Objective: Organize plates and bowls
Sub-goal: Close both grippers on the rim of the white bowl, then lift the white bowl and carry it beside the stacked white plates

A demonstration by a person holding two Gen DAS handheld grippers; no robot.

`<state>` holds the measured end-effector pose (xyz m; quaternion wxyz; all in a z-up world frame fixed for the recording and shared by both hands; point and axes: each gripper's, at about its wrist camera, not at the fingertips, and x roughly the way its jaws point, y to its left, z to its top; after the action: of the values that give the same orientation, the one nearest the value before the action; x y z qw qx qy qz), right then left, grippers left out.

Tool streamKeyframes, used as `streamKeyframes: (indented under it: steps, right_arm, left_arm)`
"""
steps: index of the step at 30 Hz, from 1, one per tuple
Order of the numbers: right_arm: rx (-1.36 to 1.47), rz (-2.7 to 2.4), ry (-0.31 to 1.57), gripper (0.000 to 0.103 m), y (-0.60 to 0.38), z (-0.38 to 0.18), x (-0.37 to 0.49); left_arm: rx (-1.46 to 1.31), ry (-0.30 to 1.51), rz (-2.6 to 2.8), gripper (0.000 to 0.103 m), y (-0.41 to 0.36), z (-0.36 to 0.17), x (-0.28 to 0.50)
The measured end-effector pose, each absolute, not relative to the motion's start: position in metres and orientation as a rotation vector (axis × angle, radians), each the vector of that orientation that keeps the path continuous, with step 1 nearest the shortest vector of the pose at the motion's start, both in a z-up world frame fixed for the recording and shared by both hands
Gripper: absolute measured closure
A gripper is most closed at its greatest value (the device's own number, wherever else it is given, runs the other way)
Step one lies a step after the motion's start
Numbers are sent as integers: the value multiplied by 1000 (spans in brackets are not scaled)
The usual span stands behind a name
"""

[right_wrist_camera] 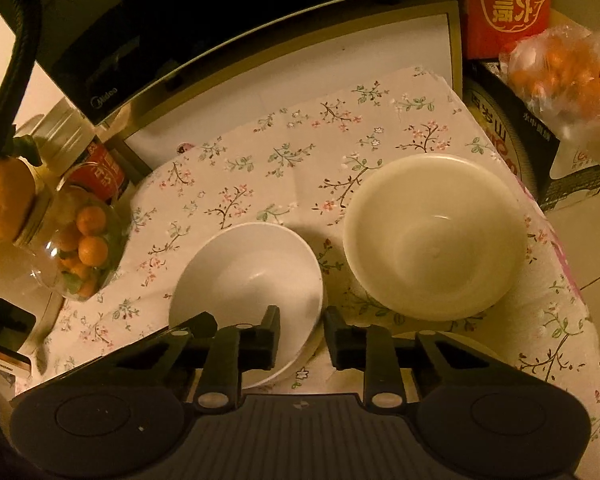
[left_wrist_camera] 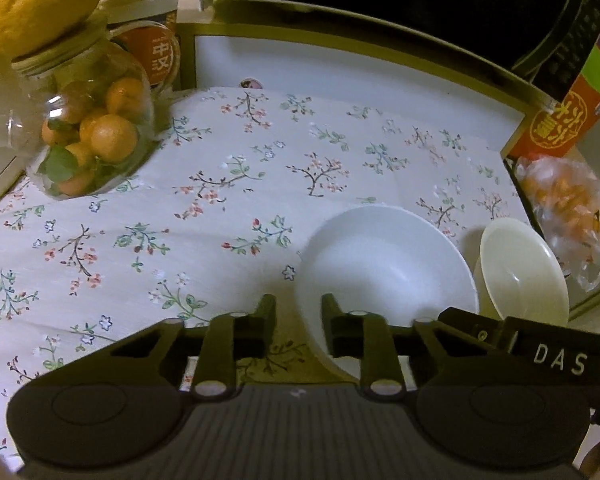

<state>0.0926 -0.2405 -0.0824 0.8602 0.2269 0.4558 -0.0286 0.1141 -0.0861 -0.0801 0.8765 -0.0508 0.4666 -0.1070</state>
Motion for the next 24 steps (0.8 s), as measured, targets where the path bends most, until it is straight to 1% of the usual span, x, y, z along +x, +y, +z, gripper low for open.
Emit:
streamKeyframes:
  steps: [2,6,13,24]
  right_arm:
    - [481,-58,955,94,-241,-82,93]
    - [458,-59,960,94,-237,-82,93]
    - [452,-39,958,94,-234,-71,90]
    - [400,-34,919,93,-235,-45,71]
  left_arm:
    - [-98,968,-229,89,-87,-78,112]
    - [-75,953,-218,93,-85,-75,109]
    - [-92,938,-213,94,-81,-67,102]
    - [-29,875,-238,94,-88,-42,75]
